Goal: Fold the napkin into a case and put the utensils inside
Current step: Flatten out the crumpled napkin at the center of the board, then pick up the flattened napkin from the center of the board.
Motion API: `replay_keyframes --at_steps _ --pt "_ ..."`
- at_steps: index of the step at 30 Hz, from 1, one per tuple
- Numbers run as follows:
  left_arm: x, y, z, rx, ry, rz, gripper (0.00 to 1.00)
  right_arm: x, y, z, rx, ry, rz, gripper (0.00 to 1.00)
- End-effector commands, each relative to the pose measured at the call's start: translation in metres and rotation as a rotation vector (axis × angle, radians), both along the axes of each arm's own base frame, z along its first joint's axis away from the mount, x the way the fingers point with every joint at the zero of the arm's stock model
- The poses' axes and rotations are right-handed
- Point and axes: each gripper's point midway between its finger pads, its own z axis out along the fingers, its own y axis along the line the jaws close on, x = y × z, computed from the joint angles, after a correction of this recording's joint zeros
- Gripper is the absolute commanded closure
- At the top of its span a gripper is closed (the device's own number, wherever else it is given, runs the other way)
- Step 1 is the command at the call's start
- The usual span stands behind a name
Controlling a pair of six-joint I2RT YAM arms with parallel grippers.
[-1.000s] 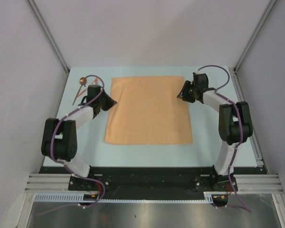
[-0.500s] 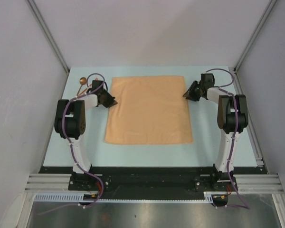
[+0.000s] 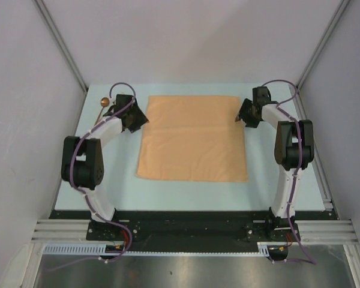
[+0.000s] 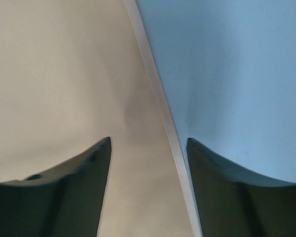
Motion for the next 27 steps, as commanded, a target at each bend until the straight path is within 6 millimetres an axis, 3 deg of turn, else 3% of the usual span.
replay_keyframes --at_steps 1,2,4,5,6,7,8,9,10,12,15,17,20,23,25,27 --pt "-0.032 -0.008 0.08 0.099 -0.152 -0.019 0.4 -0.028 -0.01 0.07 -0.219 -0.034 -0.028 0.27" --pt "-0.044 -0.012 0.097 0.098 -0.188 -0.032 0.34 -0.037 -0.006 0.087 -0.208 -0.06 -0.023 0.25" --pt "-0.076 -0.006 0.078 0.121 -0.114 -0.023 0.32 -0.067 -0.002 0.08 -0.191 -0.022 -0.021 0.16" --pt "-0.088 -0.003 0.09 0.118 -0.142 -0.018 0.29 -0.077 -0.003 0.106 -0.168 -0.084 -0.059 0.03" --pt "-0.105 0.004 0.071 0.143 -0.096 -0.007 0.25 -0.088 0.0 0.108 -0.151 -0.094 -0.062 0.0" --pt "-0.12 0.009 0.064 0.145 -0.058 0.011 0.22 -0.107 -0.004 0.093 -0.133 -0.067 -0.09 0.0" --pt "-0.131 0.012 0.058 0.145 -0.036 0.019 0.19 -0.119 -0.001 0.097 -0.081 -0.081 -0.092 0.0" --pt "-0.146 0.015 0.051 0.146 -0.014 0.022 0.19 -0.13 0.0 0.118 -0.052 -0.138 -0.085 0.0" --pt "-0.161 0.017 0.042 0.138 0.036 0.042 0.19 -0.147 -0.003 0.106 -0.036 -0.11 -0.091 0.0" --pt "-0.185 0.017 0.025 0.111 0.082 0.044 0.2 -0.167 0.009 0.116 0.118 -0.116 -0.069 0.0" --pt "-0.209 0.009 0.0 0.03 0.149 0.061 0.2 -0.199 0.004 0.094 0.195 -0.007 -0.104 0.0" --pt "-0.22 0.007 -0.014 0.006 0.191 0.078 0.2 -0.22 -0.006 0.078 0.164 0.068 -0.173 0.01" --pt "-0.228 0.012 -0.027 0.028 0.245 0.109 0.23 -0.245 -0.011 0.053 0.142 0.192 -0.237 0.14" --pt "-0.229 0.011 -0.034 0.027 0.263 0.11 0.26 -0.262 -0.014 0.037 0.128 0.242 -0.261 0.26" --pt "-0.224 0.007 -0.035 0.004 0.246 0.114 0.36 -0.274 -0.015 0.023 0.12 0.268 -0.297 0.35" --pt "-0.221 0.003 -0.039 -0.018 0.253 0.108 0.38 -0.284 -0.01 0.016 0.116 0.269 -0.295 0.41"
